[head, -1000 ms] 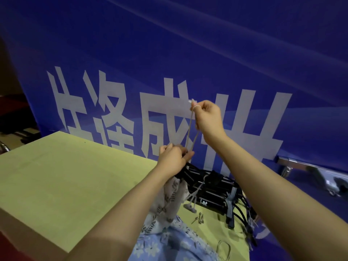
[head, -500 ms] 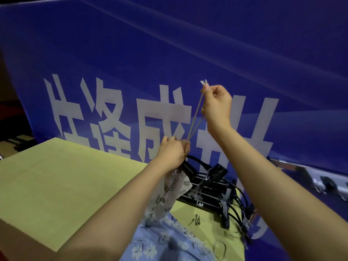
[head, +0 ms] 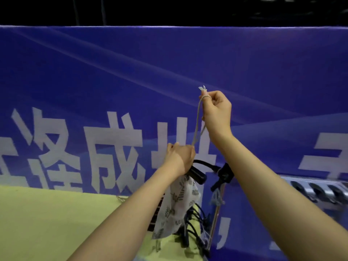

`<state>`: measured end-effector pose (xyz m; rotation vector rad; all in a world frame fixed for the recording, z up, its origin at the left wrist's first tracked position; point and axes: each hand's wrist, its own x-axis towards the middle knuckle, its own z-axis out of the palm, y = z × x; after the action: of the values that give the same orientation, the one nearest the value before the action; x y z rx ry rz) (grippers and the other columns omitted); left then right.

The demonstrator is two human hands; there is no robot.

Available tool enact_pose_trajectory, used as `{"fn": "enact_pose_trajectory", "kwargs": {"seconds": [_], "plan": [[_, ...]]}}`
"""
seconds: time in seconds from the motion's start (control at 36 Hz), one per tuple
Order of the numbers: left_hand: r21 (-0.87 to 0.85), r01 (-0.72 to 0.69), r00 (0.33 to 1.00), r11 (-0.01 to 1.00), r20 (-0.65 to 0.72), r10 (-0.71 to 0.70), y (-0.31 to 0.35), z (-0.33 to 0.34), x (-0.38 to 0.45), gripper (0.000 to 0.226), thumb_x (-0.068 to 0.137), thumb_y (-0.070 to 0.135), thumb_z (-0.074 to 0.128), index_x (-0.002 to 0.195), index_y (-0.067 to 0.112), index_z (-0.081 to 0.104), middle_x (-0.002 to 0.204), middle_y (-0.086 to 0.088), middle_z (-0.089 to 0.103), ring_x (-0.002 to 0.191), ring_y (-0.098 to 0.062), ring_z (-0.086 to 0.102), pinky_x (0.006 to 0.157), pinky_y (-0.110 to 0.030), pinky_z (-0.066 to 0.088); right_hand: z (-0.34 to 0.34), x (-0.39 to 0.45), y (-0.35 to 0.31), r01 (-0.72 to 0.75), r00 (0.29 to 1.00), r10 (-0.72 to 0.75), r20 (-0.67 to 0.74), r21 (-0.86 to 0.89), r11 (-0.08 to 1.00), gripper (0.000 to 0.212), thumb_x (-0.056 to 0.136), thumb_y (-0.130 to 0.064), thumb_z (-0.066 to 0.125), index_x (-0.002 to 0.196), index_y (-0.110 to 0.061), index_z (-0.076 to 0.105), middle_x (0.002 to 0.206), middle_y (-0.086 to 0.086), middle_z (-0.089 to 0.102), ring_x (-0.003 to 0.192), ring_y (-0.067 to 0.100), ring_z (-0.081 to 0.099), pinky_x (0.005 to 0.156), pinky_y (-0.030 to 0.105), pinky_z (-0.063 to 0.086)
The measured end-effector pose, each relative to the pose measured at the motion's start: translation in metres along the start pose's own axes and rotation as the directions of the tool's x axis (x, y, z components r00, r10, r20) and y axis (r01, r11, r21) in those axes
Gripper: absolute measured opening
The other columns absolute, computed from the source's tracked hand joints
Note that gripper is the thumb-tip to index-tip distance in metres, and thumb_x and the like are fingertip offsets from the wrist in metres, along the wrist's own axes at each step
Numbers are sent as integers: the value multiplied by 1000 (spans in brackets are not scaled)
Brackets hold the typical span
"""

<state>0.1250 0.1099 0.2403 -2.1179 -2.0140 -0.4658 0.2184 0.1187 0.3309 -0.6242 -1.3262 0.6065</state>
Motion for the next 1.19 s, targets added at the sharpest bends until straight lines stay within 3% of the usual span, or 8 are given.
{"fn": "enact_pose_trajectory", "kwargs": {"seconds": [0.14, 0.39, 0.5, 0.64, 0.72, 0.89, 0.97, 1.19], "plan": [[-75, -37, 999, 996, 15, 38, 56, 19, 20, 32, 100, 15, 23, 109, 9, 53, 108, -14, 63, 109, -35, 47, 97, -41, 33, -55, 16, 18, -4, 1000, 4, -17, -45, 999, 27, 95, -21, 56, 69, -16, 52, 50, -10, 44, 47, 4, 37, 50, 23, 35], [-205, 11, 987, 979, 157, 22, 144, 78, 50, 36, 102, 22, 21, 114, 13, 53, 114, -11, 63, 116, -32, 48, 98, -38, 29, -156, 51, 65, -45, 993, 59, 104, -133, 990, 32, 89, -25, 62, 63, -12, 48, 54, 5, 41, 52, 18, 32, 53, 30, 30], [-220, 49, 936, 974, 349, 31, 179, 107, 59, 47, 103, 33, 16, 119, 13, 55, 129, -14, 57, 125, -33, 46, 106, -41, 26, -196, 57, 94, -136, 959, 181, 219, -206, 969, 35, 88, -19, 64, 58, -16, 46, 41, -9, 41, 40, 12, 34, 48, 26, 31], [-229, 108, 825, 968, 564, 41, 210, 137, 59, 49, 103, 38, 20, 126, 11, 53, 139, -12, 49, 131, -31, 41, 111, -43, 21, -241, 48, 126, -180, 904, 275, 326, -293, 939, 34, 89, -15, 63, 60, -9, 46, 45, 10, 44, 36, 20, 43, 43, 24, 38], [-287, 193, 784, 938, 620, 28, 216, 164, 53, 47, 102, 41, 29, 119, 8, 58, 128, -13, 57, 120, -30, 52, 104, -38, 37, -261, 37, 150, -258, 845, 384, 372, -345, 903, 34, 89, -18, 65, 61, -8, 47, 47, 12, 46, 41, 24, 47, 48, 30, 44], [-630, 385, 872, 674, 487, -43, 225, 194, 47, 32, 97, 29, 48, 93, 8, 71, 102, -13, 71, 72, -15, 57, 69, -27, 42, -288, 8, 197, -293, 765, 516, 387, -504, 813, 36, 86, -25, 68, 61, -12, 46, 48, 14, 52, 44, 25, 51, 49, 27, 43], [-650, 402, 898, 645, 416, -141, 230, 197, 56, 29, 97, 26, 48, 92, 9, 72, 74, -4, 65, 58, -12, 48, 52, -23, 33, -300, -4, 222, -366, 727, 587, 356, -523, 770, 31, 84, -16, 70, 65, -13, 46, 52, 7, 52, 38, 8, 47, 46, 23, 40], [-753, 522, 852, 400, 441, -281, 242, 239, 71, 23, 92, 3, 47, 79, 5, 66, 73, -5, 62, 51, -1, 58, 54, -17, 44, -328, -18, 271, -409, 671, 686, 282, -630, 660, 14, 81, -1, 60, 73, -12, 56, 55, 0, 47, 51, 11, 40, 50, 24, 33]]}}
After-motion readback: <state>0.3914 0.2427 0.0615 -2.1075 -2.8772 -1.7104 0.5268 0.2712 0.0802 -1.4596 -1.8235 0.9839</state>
